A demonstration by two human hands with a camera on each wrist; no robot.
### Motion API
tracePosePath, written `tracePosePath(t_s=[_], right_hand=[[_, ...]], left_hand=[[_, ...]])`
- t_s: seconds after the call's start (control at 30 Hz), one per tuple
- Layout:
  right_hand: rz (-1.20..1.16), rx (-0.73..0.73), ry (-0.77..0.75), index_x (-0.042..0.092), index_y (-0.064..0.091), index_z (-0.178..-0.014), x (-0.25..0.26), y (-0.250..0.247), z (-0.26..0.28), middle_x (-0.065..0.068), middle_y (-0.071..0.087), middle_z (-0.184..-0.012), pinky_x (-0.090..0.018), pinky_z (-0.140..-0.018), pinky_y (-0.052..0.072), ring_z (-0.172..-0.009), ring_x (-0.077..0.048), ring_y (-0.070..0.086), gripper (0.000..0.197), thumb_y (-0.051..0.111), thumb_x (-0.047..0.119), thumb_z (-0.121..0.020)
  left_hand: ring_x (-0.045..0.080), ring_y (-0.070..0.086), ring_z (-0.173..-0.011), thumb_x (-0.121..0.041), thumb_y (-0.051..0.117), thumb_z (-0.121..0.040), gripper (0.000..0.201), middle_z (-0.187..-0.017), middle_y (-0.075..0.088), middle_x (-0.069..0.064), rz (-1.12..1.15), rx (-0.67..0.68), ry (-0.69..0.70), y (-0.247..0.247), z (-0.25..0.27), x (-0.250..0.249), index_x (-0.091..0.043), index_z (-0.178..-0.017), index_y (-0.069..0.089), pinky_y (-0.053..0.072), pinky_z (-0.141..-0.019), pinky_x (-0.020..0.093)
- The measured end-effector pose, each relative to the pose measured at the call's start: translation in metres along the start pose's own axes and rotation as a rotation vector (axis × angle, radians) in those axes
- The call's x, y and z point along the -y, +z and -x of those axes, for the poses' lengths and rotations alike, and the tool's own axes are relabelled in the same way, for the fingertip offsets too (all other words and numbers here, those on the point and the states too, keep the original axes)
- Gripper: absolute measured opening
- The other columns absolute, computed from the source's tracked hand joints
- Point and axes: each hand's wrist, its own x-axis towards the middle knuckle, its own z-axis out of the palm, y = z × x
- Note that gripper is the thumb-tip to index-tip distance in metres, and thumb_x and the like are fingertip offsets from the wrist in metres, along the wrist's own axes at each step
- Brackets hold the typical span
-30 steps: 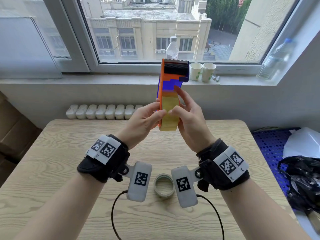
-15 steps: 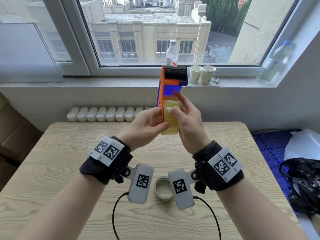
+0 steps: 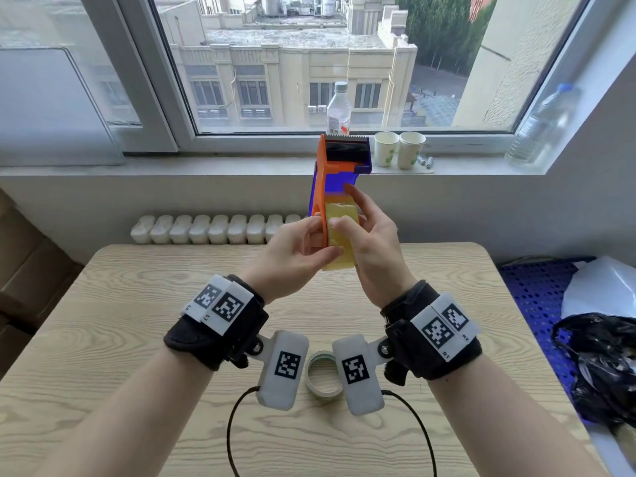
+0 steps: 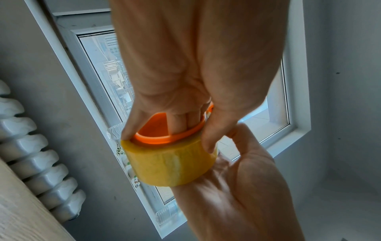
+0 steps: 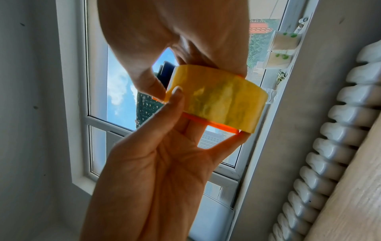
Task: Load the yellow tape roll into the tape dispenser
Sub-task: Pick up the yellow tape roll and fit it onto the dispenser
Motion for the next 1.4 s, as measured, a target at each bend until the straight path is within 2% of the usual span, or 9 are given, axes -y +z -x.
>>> tracePosePath(t_s=[0.17,0.27,0.47,0.7,0.9,1.03,1.1,1.23,1.4], right_hand=[[-0.019,0.098,0.016,0.015,0.043,-0.129,0.002,-0.002,0.002,-0.005,0.069,-0.095,-0.042,-0.093,0.049,-0.091,-0.021,0.065,0.06,0.057,0.001,-0.072],[-0.031,0.073,0.019,0.013,0.043,-0.131,0.0,-0.002,0.002,-0.011,0.067,-0.099,-0.047,-0.096,0.047,-0.093,-0.025,0.063,0.062,0.058,0.002,-0.072],[0.004,-0.003,0.034,0.012,0.046,-0.133,-0.004,0.001,-0.001,-0.016,0.064,-0.105,-0.048,-0.094,0.05,-0.093,-0.026,0.063,0.063,0.059,0.004,-0.072],[-0.044,-0.012,0.141,0.017,0.052,-0.125,-0.001,-0.002,-0.006,-0.01,0.061,-0.094,-0.044,-0.082,0.05,-0.084,-0.025,0.061,0.063,0.053,0.001,-0.064],[-0.072,-0.02,0.205,0.02,0.054,-0.121,0.0,-0.002,-0.011,-0.015,0.059,-0.099,-0.043,-0.077,0.047,-0.084,-0.029,0.059,0.064,0.049,-0.002,-0.062],[-0.049,-0.061,0.184,0.019,0.054,-0.122,-0.005,-0.004,-0.013,-0.014,0.062,-0.096,-0.044,-0.08,0.047,-0.087,-0.031,0.061,0.074,0.034,-0.018,-0.062],[-0.128,-0.003,0.202,0.017,0.05,-0.128,-0.004,-0.009,-0.012,-0.015,0.062,-0.1,-0.04,-0.077,0.049,-0.087,-0.03,0.062,0.078,0.03,-0.021,-0.063],[-0.234,0.146,0.221,0.015,0.046,-0.132,0.002,-0.011,-0.012,-0.015,0.061,-0.105,-0.036,-0.08,0.053,-0.091,-0.027,0.062,0.064,0.054,-0.008,-0.072],[-0.19,0.072,0.212,0.014,0.045,-0.132,-0.002,-0.009,-0.015,-0.016,0.058,-0.105,-0.033,-0.072,0.055,-0.086,-0.025,0.063,0.069,0.055,-0.008,-0.068]], left_hand=[[0.023,0.064,-0.108,0.007,0.055,-0.086,0.036,-0.12,0.063,0.02,0.007,0.005,-0.003,-0.004,0.001,-0.001,0.004,-0.122,0.052,0.052,-0.094,0.032],[0.027,0.063,-0.108,0.005,0.057,-0.086,0.036,-0.119,0.063,0.021,-0.02,-0.01,0.0,-0.003,0.001,0.0,0.005,-0.122,0.053,0.051,-0.095,0.036],[0.01,0.066,-0.099,0.005,0.058,-0.085,0.031,-0.11,0.066,0.009,-0.037,-0.019,0.002,0.001,0.001,0.002,0.0,-0.115,0.055,0.052,-0.086,0.023],[0.022,0.066,-0.102,0.004,0.06,-0.083,0.033,-0.113,0.065,0.02,-0.075,-0.028,-0.01,0.001,0.0,0.01,0.005,-0.116,0.055,0.052,-0.087,0.027],[0.015,0.067,-0.096,0.005,0.059,-0.083,0.033,-0.107,0.067,0.014,-0.071,-0.009,-0.015,0.002,0.0,0.012,0.001,-0.116,0.056,0.052,-0.082,0.024],[0.016,0.067,-0.099,0.005,0.059,-0.083,0.033,-0.109,0.067,0.013,-0.081,0.013,-0.006,0.002,-0.002,0.012,0.0,-0.116,0.056,0.052,-0.086,0.025],[0.015,0.066,-0.1,0.005,0.059,-0.084,0.034,-0.11,0.067,0.013,-0.081,0.025,-0.006,0.001,-0.003,0.01,0.001,-0.117,0.056,0.052,-0.087,0.025],[0.014,0.065,-0.101,0.007,0.057,-0.084,0.039,-0.114,0.065,0.016,-0.056,0.004,-0.011,-0.004,-0.006,0.008,0.005,-0.123,0.052,0.052,-0.086,0.022],[0.01,0.067,-0.096,0.006,0.058,-0.084,0.038,-0.11,0.066,0.014,-0.065,0.012,-0.031,-0.003,-0.007,0.01,0.004,-0.122,0.052,0.052,-0.081,0.02]])
